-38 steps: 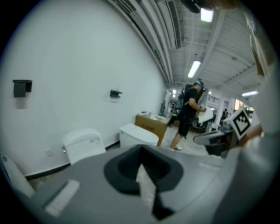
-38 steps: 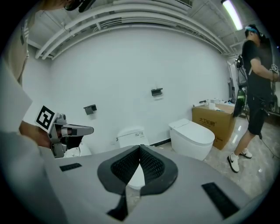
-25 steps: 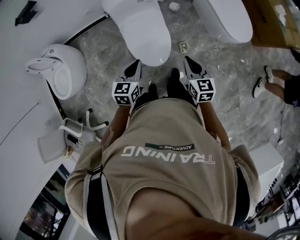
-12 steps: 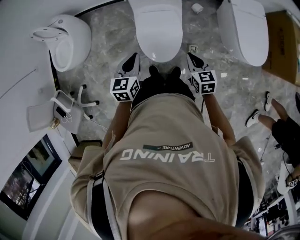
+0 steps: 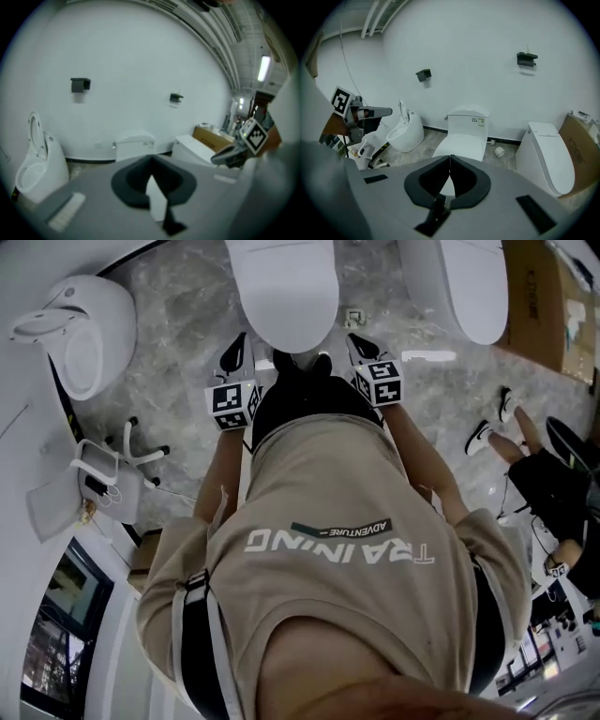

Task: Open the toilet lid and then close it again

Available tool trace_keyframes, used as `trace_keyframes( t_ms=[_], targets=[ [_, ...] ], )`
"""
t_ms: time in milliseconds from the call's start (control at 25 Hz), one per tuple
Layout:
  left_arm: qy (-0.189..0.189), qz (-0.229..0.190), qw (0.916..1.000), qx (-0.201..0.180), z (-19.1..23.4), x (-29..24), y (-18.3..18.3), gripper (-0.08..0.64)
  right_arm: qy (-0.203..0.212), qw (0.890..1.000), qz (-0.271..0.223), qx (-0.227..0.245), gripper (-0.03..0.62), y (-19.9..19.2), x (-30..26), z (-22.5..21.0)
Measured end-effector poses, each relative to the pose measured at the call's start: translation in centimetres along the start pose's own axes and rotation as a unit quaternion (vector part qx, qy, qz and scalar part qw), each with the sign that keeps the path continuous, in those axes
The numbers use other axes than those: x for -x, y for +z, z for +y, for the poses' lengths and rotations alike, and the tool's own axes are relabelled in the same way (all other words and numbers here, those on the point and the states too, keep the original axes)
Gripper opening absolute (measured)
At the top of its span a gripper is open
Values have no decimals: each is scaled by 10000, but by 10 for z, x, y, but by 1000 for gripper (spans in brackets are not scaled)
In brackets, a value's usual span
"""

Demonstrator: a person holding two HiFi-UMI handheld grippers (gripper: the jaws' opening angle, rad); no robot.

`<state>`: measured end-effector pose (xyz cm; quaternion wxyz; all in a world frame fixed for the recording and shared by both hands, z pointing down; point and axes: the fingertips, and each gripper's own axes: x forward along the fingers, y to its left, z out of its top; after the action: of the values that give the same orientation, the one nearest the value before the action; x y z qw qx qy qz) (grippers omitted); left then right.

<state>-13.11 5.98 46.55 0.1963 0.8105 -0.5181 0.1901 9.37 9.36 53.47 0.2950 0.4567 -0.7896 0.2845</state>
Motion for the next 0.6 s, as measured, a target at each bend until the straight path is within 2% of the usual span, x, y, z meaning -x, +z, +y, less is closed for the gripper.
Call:
trace_keyframes(
  t_ms=[120,240,320,480,600],
  targets=[
    [-38,171,9998,-44,20,-18,-13,3,-304,9992,257,50,14,-7,-17,-7],
    [-238,435,9984,259,28,-34,-34,5,-454,9973,569,-26,14,-28,-32,-11],
    [-442,518,9962,548,26,-41,-46,5,-374,9961,792,-113,14,-50,-41,-10],
    [-369,744,9959,356,34,-65,-76,5,-139,9919,1265,19,14,-94,-72,-7],
    [-264,1081,9924,521,45,-89,-122,5,29,9863,1621,307,14,-133,-101,-4]
  ],
)
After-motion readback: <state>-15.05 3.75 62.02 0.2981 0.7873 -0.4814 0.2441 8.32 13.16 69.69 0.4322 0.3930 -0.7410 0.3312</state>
